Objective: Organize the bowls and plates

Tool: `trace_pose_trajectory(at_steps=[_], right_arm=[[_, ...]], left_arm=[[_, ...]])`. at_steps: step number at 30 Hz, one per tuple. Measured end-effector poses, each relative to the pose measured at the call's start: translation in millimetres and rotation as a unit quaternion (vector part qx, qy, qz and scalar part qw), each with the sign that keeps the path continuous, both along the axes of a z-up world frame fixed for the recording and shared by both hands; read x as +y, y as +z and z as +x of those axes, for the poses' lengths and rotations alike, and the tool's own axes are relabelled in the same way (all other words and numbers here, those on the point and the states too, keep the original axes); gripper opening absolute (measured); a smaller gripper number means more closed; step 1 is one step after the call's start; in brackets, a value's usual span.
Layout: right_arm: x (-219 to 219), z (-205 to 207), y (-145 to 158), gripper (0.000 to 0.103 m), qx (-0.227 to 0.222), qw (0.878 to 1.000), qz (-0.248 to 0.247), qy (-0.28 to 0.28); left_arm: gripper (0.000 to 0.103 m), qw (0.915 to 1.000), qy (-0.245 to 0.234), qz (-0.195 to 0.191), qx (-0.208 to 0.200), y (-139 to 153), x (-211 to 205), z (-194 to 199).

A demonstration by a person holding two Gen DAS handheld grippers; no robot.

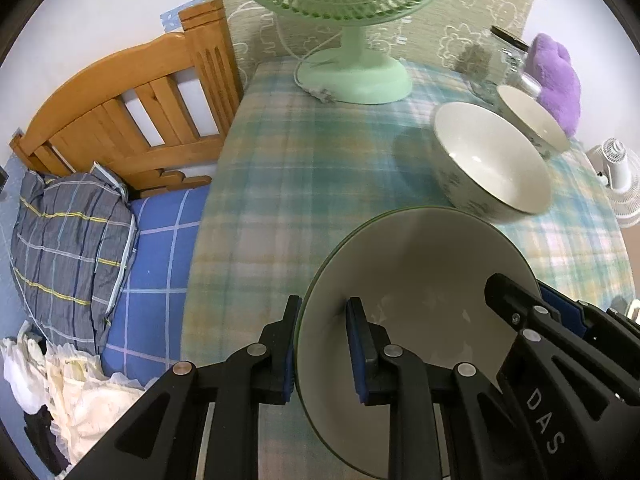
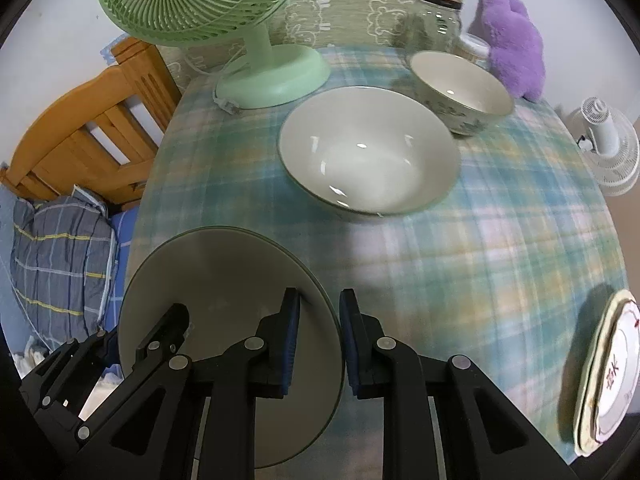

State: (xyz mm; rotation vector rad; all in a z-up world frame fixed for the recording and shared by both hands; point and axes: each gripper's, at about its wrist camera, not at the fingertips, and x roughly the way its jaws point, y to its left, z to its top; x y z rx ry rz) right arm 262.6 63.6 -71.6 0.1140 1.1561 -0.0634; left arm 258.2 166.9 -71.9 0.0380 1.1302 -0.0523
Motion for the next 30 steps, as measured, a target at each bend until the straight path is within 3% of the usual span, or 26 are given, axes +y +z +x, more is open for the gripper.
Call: trace_pose_trajectory(at_steps=[18, 30], right_arm=[[-90, -70, 31, 0.023, -0.013, 1.0, -0.006, -0.012], [-146, -108, 29, 0.023, -0.005, 1.0, -0.007, -0.004]], left_arm=[[0.02, 0.9998, -0.008, -0.01, -0.013, 27, -90, -61], [0.02, 1.0, 0.0, -0.007, -0.002, 20, -141, -95]])
